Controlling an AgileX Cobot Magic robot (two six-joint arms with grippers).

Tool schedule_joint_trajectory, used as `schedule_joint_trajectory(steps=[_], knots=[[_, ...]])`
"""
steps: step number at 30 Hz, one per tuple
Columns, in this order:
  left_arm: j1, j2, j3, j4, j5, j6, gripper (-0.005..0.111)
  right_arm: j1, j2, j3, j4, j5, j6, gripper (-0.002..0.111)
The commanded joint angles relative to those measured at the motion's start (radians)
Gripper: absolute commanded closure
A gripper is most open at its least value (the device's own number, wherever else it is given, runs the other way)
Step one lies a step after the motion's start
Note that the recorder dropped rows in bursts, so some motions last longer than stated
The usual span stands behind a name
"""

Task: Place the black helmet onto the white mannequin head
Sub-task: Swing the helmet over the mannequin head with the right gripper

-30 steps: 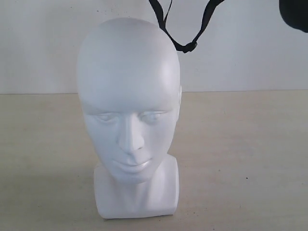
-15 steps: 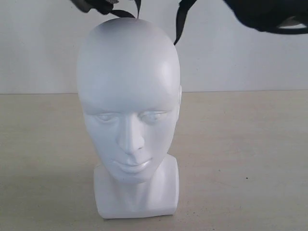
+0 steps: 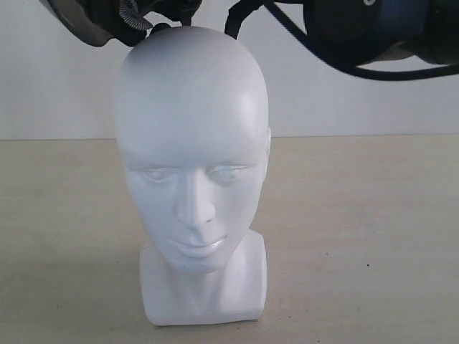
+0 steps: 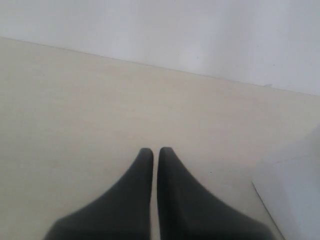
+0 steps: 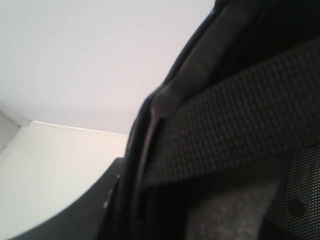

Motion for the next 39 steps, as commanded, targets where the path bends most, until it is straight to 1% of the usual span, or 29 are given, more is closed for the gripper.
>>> schedule_joint_trajectory(steps=[1,7,22,25,29,35,39], knots=[[-0.006,-0.004,0.000,0.006,0.001,-0.009,0.102,0.003,-0.025,-0.025,-0.010,-0.092,-0.012,0.108],[-0.006,-0.004,0.000,0.006,0.001,-0.009,0.102,0.010,-0.001,-0.054,0.032,-0.066,-0.069,0.108],[-0.006,-0.004,0.000,0.006,0.001,-0.009,0.102,0.010,0.157,-0.282,0.020,-0.066,-0.017,0.108],[-0.006,-0.004,0.000,0.006,0.001,-0.009,0.102,0.012,0.160,-0.284,-0.010,-0.068,0.000,0.108],[-0.006,-0.004,0.000,0.006,0.001,-0.009,0.102,0.026,0.160,-0.284,-0.086,-0.118,0.066,0.108],[-0.006,-0.004,0.000,0.006,0.001,-0.009,0.102,0.066,0.156,-0.284,-0.111,-0.164,0.062,0.108],[-0.006,-0.004,0.000,0.006,0.001,-0.009,0.102,0.082,0.156,-0.282,-0.089,-0.162,0.062,0.108]])
